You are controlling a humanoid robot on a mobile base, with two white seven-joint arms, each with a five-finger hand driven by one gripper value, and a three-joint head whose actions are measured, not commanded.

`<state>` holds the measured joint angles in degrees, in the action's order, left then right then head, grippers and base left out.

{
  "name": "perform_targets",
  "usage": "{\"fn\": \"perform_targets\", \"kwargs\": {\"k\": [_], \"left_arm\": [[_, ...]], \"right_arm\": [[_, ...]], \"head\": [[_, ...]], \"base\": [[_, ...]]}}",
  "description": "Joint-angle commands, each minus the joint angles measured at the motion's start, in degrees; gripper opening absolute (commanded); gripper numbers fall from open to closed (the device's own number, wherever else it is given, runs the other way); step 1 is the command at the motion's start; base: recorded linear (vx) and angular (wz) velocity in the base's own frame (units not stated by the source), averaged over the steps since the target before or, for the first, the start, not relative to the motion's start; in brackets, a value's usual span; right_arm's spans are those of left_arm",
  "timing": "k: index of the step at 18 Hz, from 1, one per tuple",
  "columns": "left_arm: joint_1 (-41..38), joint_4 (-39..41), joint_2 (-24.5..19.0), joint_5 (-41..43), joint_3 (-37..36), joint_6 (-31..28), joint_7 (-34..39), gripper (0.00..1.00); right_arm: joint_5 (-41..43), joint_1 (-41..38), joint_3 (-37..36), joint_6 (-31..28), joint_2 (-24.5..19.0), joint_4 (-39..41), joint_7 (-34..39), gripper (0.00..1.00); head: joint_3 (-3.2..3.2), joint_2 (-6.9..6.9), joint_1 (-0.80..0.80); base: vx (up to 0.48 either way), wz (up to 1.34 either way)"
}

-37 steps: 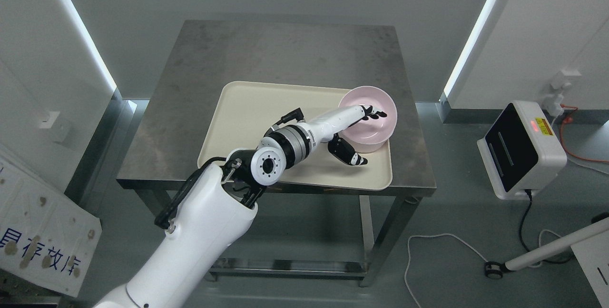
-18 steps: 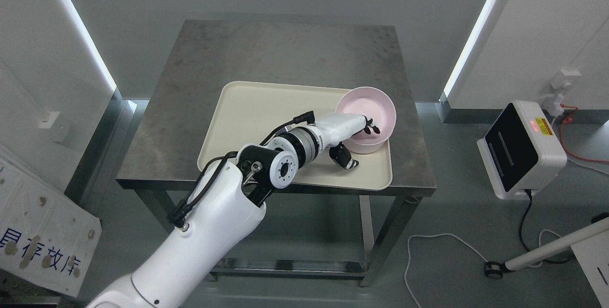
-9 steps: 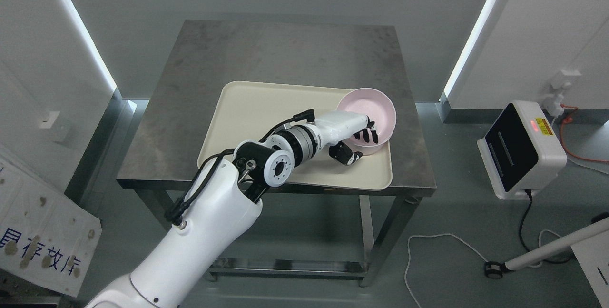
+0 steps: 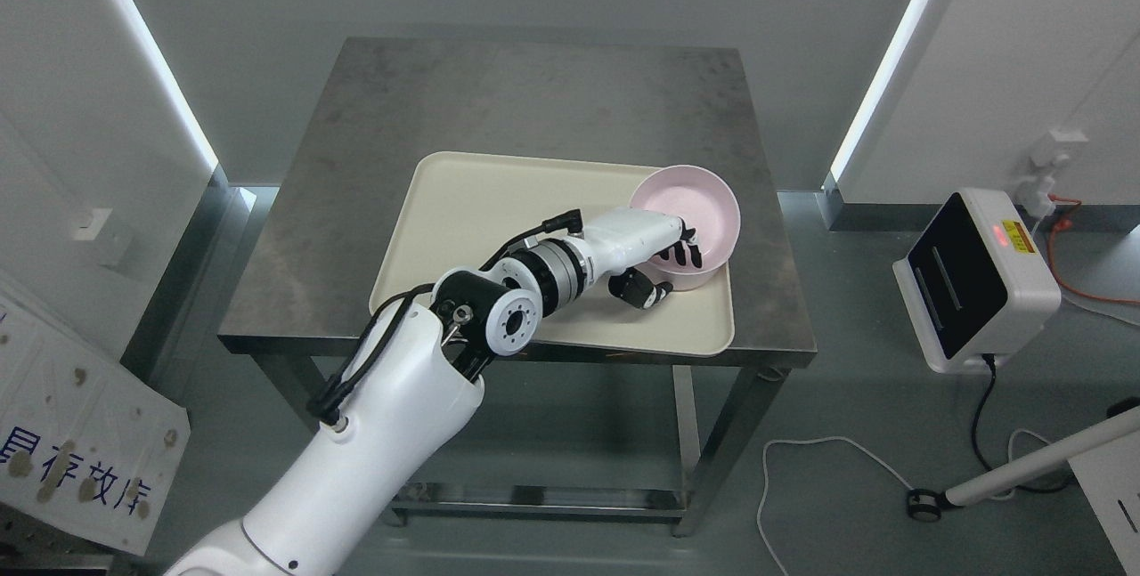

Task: Stack pink IKEA bowls on left shelf middle
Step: 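Regrip the stacked pink bowls at their rim with the left hand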

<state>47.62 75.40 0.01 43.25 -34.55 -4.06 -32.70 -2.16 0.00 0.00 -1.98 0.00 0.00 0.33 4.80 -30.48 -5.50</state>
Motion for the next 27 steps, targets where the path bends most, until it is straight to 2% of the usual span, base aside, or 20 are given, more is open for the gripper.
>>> {"fn": "perform_targets", "kwargs": {"k": [1, 3, 9, 14, 20, 27], "left_arm": [[-0.24, -3.24, -1.01, 0.43, 0.54, 0.89, -0.08, 0.26], [-0.59, -3.33, -1.01, 0.43, 1.15, 3.78, -0.52, 0.12], [-0.77, -3.68, -1.01, 0.43, 4.49, 6.87, -0.52, 0.00], [-0.68, -3.16, -1.01, 0.08, 9.76, 8.63, -0.52, 0.00], [-0.24, -2.63, -1.01, -0.09, 18.90, 14.25, -0.70, 0.00], [-1.39, 1.85, -1.01, -0.44, 28.30, 20.39, -2.19, 0.01]], "right_arm": [[2.16, -1.67, -0.62, 0.05, 1.00, 1.93, 0.02, 1.00], [2.16, -1.67, -0.62, 0.05, 1.00, 1.93, 0.02, 1.00], [2.16, -1.67, -0.62, 0.05, 1.00, 1.93, 0.02, 1.00], [2.16, -1.67, -0.62, -0.04, 1.00, 1.93, 0.02, 1.00], [2.16, -1.67, -0.62, 0.05, 1.00, 1.93, 0.02, 1.00], [2.16, -1.67, -0.62, 0.05, 1.00, 1.93, 0.02, 1.00]], "head": [[0.00, 0.00, 0.00], [0.00, 0.00, 0.00], [0.00, 0.00, 0.00], [0.00, 0.00, 0.00], [0.00, 0.00, 0.00], [0.00, 0.00, 0.00]], "base": [[0.000, 0.00], [0.000, 0.00], [0.000, 0.00], [0.000, 0.00], [-0.001, 0.00], [0.000, 0.01]]}}
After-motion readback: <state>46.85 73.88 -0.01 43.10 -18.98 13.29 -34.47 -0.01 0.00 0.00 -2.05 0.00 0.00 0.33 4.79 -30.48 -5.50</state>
